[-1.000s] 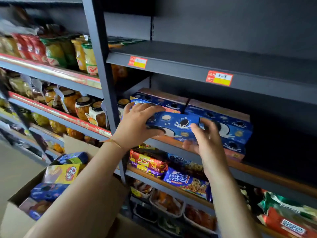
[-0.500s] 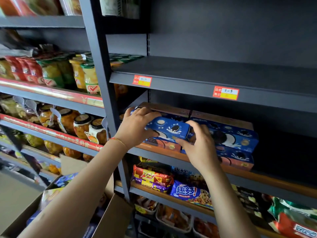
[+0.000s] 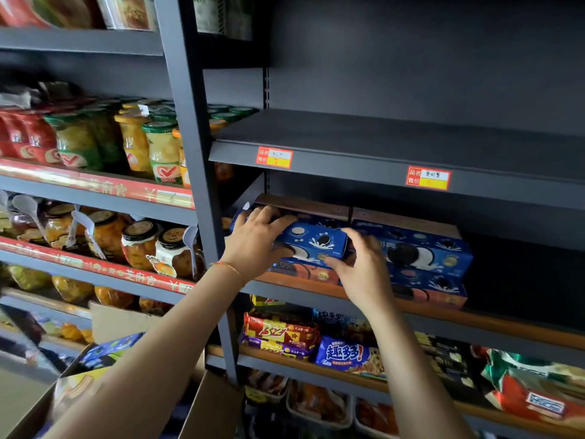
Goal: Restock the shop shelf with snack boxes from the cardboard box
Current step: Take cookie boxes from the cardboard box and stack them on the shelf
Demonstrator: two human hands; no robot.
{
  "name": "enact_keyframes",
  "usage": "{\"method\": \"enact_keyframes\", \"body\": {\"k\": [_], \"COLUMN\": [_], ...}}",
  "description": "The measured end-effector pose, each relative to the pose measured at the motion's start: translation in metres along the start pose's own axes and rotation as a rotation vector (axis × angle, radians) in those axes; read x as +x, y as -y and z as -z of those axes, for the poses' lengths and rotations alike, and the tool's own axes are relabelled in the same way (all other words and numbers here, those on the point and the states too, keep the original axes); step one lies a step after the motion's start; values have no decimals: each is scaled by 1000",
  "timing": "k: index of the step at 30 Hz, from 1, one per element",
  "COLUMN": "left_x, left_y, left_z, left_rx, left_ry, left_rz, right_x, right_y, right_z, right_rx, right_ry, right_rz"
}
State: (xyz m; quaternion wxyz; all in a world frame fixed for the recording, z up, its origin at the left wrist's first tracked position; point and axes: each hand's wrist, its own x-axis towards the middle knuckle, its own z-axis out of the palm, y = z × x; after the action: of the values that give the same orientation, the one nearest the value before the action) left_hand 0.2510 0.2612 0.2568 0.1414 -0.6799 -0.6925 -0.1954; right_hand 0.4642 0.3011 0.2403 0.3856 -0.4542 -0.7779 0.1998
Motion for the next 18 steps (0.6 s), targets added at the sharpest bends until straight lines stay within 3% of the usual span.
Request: {"method": "enact_keyframes", "body": {"k": [7, 12, 15, 18], "left_x": [2, -4, -29, -79], "left_y": [-1, -2, 8, 29], "left_z": [-9, -8, -6, -2], "left_rx": [14, -54, -159, -291], "left_ry": [24, 26, -203, -368], "left_rz": [-12, -8, -29, 104], "right_x": [1, -8, -15, -23], "right_y": [-3, 6, 25, 52], "right_z": [0, -8, -19, -48], "right_rx": [-42, -103, -62, 82], "right_ry": [48, -92, -179, -25], "right_rz": [-60, 12, 172, 319]}}
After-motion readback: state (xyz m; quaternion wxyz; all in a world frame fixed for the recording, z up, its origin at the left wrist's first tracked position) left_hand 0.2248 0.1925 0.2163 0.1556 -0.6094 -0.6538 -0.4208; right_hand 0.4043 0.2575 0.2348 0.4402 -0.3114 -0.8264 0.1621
